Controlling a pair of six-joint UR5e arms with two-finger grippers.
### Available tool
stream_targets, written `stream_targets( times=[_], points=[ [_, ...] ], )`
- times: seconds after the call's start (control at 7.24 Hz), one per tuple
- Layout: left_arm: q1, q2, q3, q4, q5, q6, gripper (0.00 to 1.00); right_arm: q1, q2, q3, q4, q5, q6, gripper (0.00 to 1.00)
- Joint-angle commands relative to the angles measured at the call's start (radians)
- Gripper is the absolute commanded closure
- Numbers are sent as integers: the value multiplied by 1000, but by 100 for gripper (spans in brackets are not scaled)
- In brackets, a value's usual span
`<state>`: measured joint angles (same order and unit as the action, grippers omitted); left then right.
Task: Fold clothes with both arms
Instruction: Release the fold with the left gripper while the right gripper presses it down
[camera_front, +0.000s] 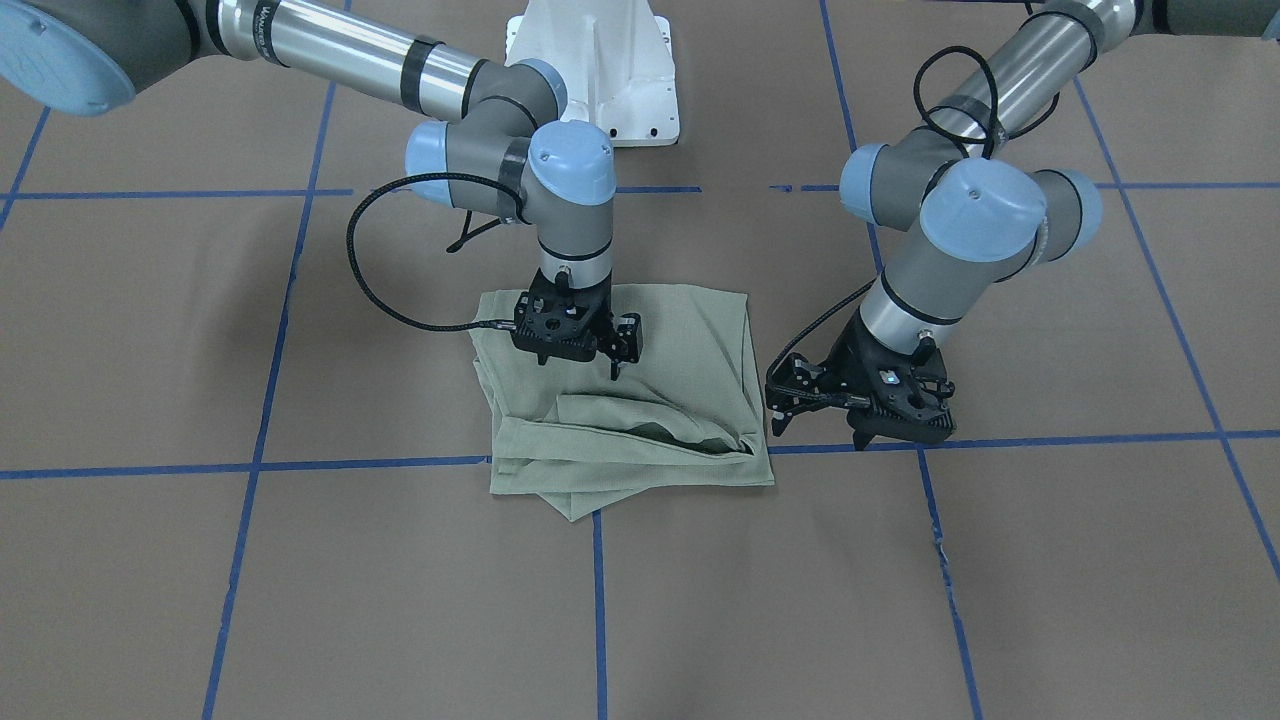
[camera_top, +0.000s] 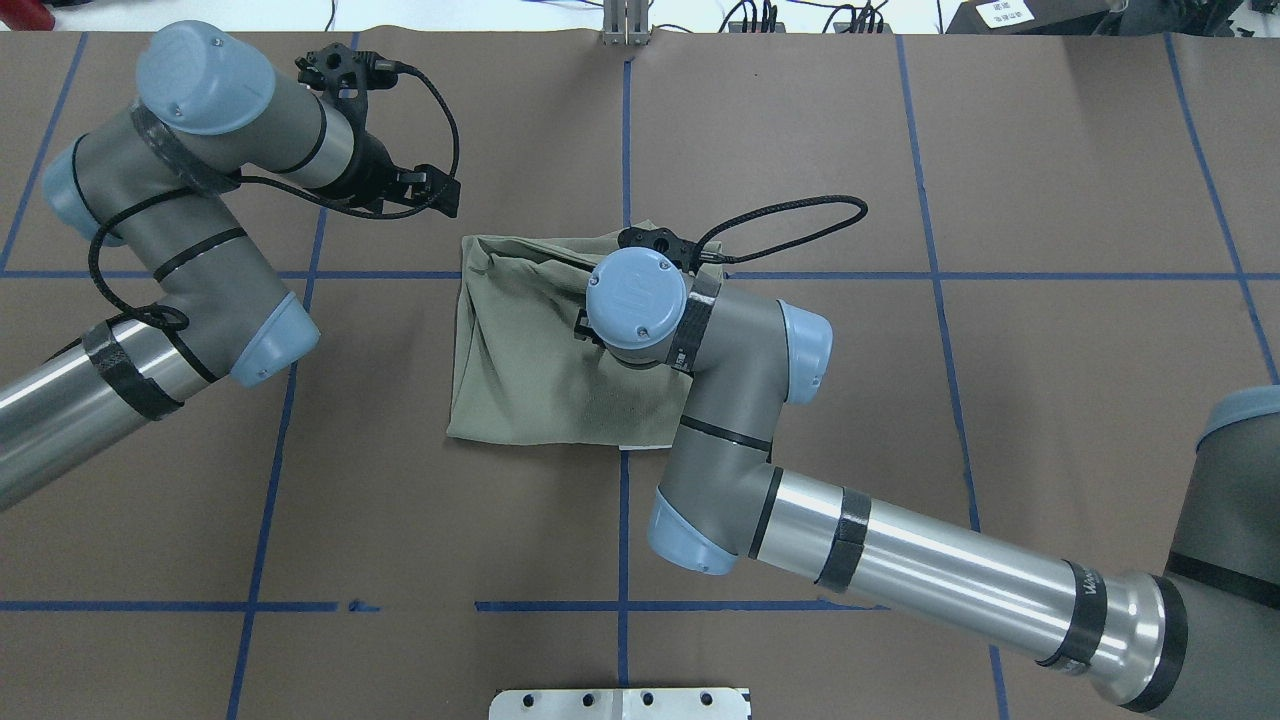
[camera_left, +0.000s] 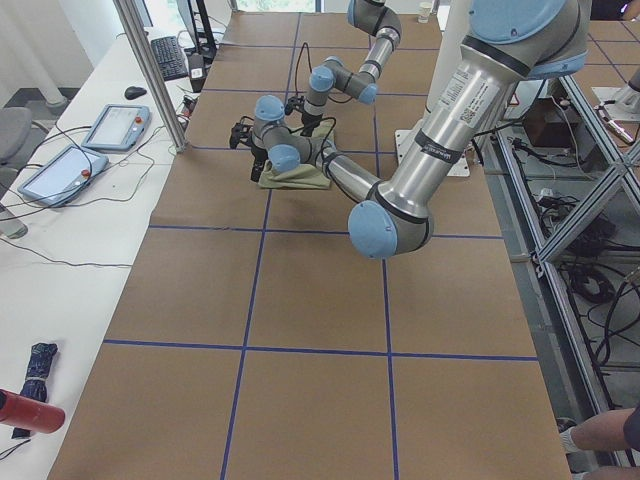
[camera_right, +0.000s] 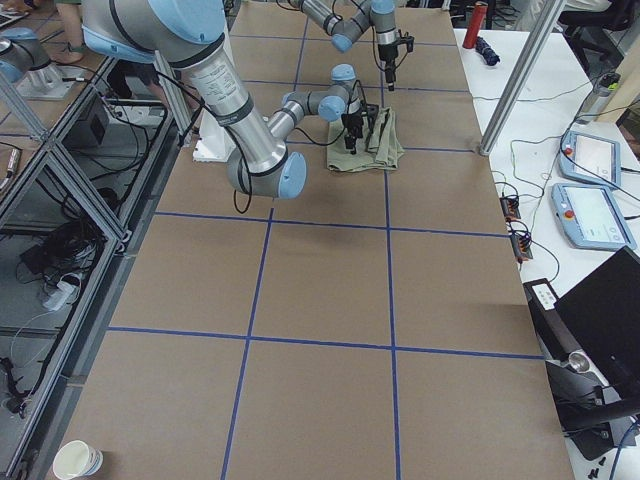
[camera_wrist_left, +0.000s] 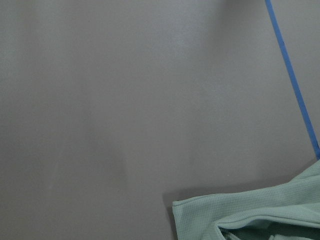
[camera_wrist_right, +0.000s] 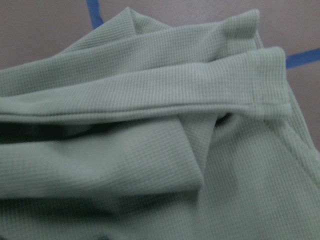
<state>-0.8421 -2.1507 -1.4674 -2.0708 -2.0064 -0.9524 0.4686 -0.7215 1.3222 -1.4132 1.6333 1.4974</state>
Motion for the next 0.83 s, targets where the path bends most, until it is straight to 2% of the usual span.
stream_targets(
  times=[0.0, 0.28, 0.41, 0.55, 0.69],
  points=[
    [0, 2, -2, 0, 0, 0, 0, 53, 5, -50, 2, -23, -72, 0],
    [0, 2, -4, 0, 0, -2, 0, 143, 39, -141, 3, -36, -181, 0],
    [0, 2, -4, 0, 0, -3, 0, 177, 39, -185, 10, -106, -233, 0],
    [0, 2, -4, 0, 0, -3, 0, 224, 43, -198, 13, -136, -291, 0],
    [0, 2, -4, 0, -2, -5, 0, 260, 68, -199, 13, -113, -316, 0]
  ],
)
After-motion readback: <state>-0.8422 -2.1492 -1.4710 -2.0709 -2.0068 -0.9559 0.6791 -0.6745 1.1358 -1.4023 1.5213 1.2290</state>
